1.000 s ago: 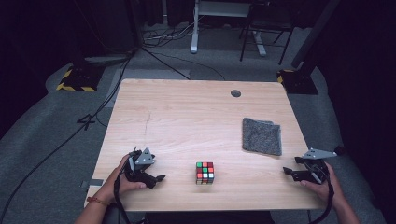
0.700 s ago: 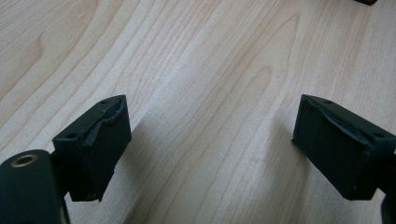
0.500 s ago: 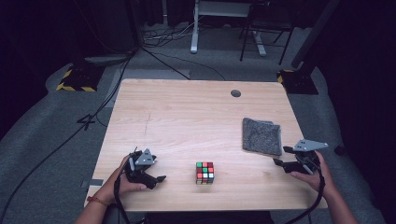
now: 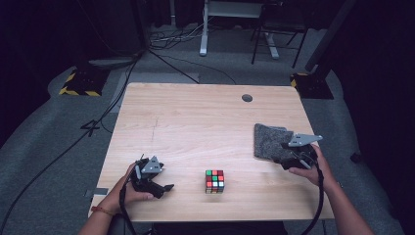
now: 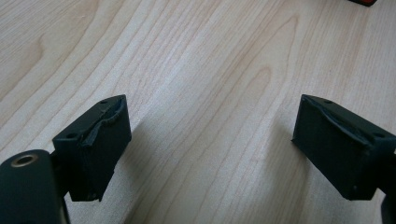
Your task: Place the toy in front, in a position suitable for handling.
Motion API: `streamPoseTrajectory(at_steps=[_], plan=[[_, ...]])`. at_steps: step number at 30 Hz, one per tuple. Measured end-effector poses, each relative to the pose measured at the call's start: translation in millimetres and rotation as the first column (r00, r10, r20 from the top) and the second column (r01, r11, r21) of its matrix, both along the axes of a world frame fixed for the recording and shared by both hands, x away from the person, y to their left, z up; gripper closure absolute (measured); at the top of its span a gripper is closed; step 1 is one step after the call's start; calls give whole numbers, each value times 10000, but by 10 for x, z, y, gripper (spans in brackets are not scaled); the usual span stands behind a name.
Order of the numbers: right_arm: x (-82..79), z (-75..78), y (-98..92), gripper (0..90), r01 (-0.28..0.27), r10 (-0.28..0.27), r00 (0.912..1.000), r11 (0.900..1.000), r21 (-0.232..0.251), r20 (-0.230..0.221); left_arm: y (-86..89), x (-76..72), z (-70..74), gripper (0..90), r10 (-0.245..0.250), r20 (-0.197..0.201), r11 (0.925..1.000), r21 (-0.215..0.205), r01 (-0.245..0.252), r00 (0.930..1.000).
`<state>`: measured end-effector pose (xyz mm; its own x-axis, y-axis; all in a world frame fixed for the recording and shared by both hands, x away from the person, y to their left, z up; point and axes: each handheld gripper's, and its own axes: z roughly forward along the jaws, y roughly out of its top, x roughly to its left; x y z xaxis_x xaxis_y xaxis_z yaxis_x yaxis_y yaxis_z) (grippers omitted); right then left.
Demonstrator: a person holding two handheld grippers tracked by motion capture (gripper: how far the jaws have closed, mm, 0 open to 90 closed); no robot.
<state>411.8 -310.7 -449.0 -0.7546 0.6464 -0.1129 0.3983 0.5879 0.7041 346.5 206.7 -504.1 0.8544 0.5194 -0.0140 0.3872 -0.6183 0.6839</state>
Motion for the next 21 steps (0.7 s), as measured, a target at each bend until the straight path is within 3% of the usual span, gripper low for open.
streamPoseTrajectory(at_steps=[3,14,21], plan=[[81,-39,49,310,-1,1,10000,9998,-200,-34,1,2,0,118,-20,25,10000,11,20,10000],[279,-289,90,337,274,-274,9984,9996,-7,-494,-14,-11,2,118,62,21,10000,31,-62,10000],[353,-414,73,345,494,-470,9941,9985,228,-982,-153,-44,0,118,-33,-9,10000,-6,33,10000]])
